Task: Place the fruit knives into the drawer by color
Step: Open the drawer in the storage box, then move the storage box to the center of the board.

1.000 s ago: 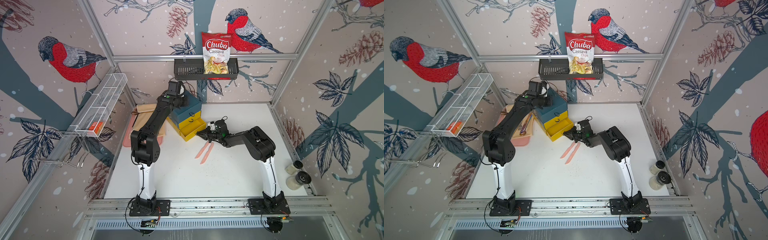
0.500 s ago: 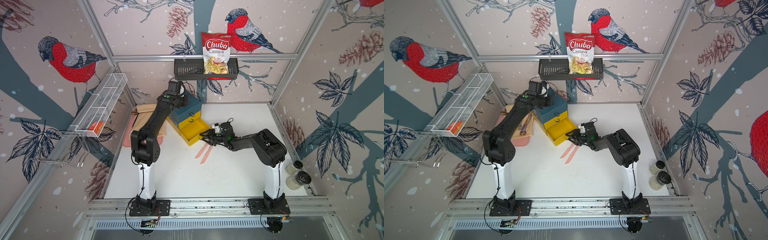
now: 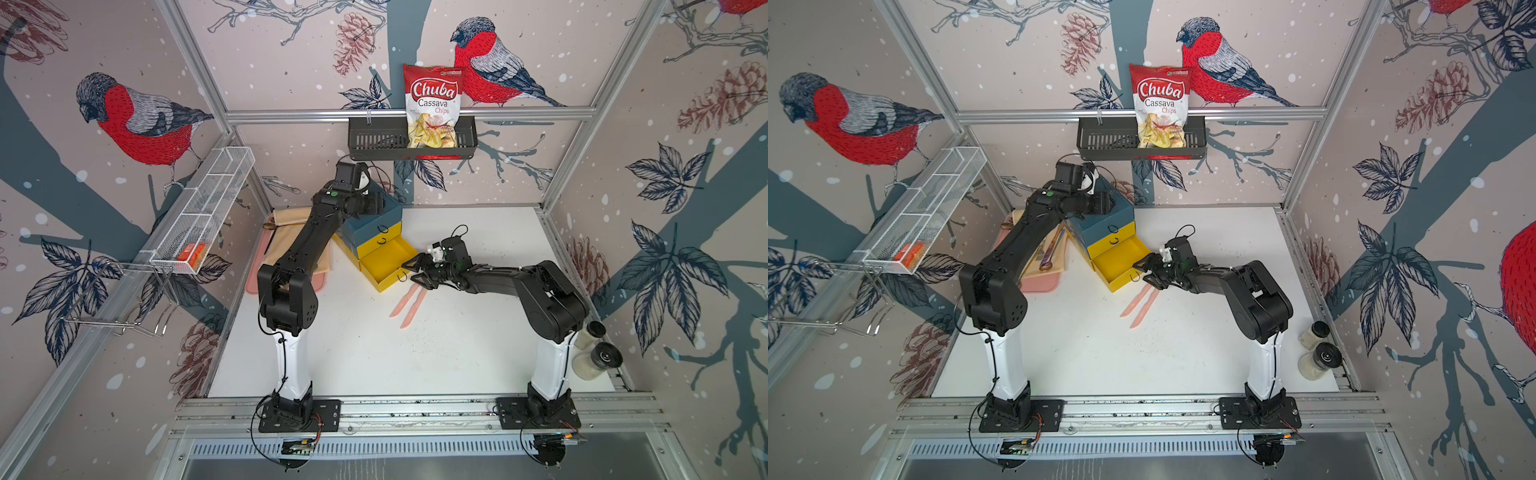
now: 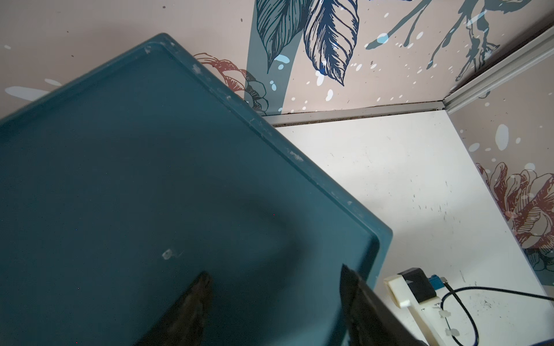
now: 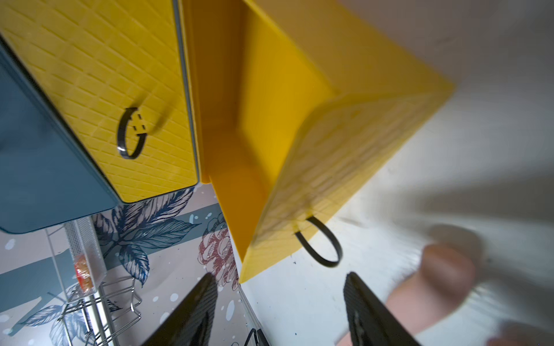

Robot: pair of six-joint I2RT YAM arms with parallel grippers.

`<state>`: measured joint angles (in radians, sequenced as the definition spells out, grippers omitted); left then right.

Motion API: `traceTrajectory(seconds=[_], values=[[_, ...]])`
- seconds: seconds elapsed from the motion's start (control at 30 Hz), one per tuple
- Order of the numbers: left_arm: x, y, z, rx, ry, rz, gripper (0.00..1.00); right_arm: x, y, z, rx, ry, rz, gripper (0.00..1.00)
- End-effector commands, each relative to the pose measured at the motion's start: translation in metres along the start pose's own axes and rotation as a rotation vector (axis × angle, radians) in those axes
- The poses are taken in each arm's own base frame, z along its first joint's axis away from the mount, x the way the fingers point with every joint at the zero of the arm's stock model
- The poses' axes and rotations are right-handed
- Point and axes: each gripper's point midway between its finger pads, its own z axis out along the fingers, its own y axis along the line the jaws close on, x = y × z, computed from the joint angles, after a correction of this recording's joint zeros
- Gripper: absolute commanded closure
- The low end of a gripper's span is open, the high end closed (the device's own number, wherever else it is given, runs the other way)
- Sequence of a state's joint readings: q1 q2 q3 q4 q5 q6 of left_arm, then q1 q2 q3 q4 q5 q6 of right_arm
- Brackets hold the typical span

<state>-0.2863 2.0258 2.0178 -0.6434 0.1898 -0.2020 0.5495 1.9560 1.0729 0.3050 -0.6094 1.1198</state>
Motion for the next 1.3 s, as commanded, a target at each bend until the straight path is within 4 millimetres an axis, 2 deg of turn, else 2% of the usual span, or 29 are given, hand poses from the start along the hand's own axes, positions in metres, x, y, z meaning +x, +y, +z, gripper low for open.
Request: traceTrajectory(seconds=[0.0, 0.17, 0.33, 0.47, 0.6, 0.7, 0.8, 1.0, 1.1, 1.27], values=[[0.078, 0.009, -0.006, -0.063, 0.299, -0.060, 0.24, 0.004, -0.022, -0.013, 0.145, -0.003, -0.004, 0.32], [0.085, -0.026, -0.024, -0.003, 0.289, 0.031, 0.20, 0.007, -0.036, -0.039, 0.366, -0.028, -0.038, 0.34], [0.115, -0.057, -0.047, 0.083, 0.293, 0.087, 0.09, 0.014, -0.044, -0.062, 0.581, -0.046, -0.078, 0.35], [0.140, -0.070, -0.072, 0.179, 0.272, 0.065, 0.03, 0.021, -0.048, -0.068, 0.650, -0.038, -0.071, 0.38], [0.158, -0.080, -0.097, 0.264, 0.248, 0.046, 0.03, 0.029, -0.053, -0.060, 0.665, -0.013, -0.058, 0.39], [0.166, -0.075, -0.111, 0.250, 0.206, 0.051, 0.03, 0.030, -0.045, -0.053, 0.646, -0.030, -0.083, 0.39], [0.157, -0.064, -0.117, 0.215, 0.133, 0.055, 0.03, 0.024, -0.037, -0.044, 0.609, -0.046, -0.096, 0.39], [0.140, -0.033, -0.102, 0.168, 0.167, 0.013, 0.02, 0.025, -0.016, -0.022, 0.570, -0.019, -0.122, 0.40], [0.129, -0.017, -0.097, 0.139, 0.147, -0.003, 0.03, 0.029, -0.012, -0.013, 0.569, 0.001, -0.130, 0.40], [0.119, 0.000, -0.078, 0.124, 0.145, -0.021, 0.03, 0.033, -0.009, -0.017, 0.590, -0.008, -0.123, 0.41]])
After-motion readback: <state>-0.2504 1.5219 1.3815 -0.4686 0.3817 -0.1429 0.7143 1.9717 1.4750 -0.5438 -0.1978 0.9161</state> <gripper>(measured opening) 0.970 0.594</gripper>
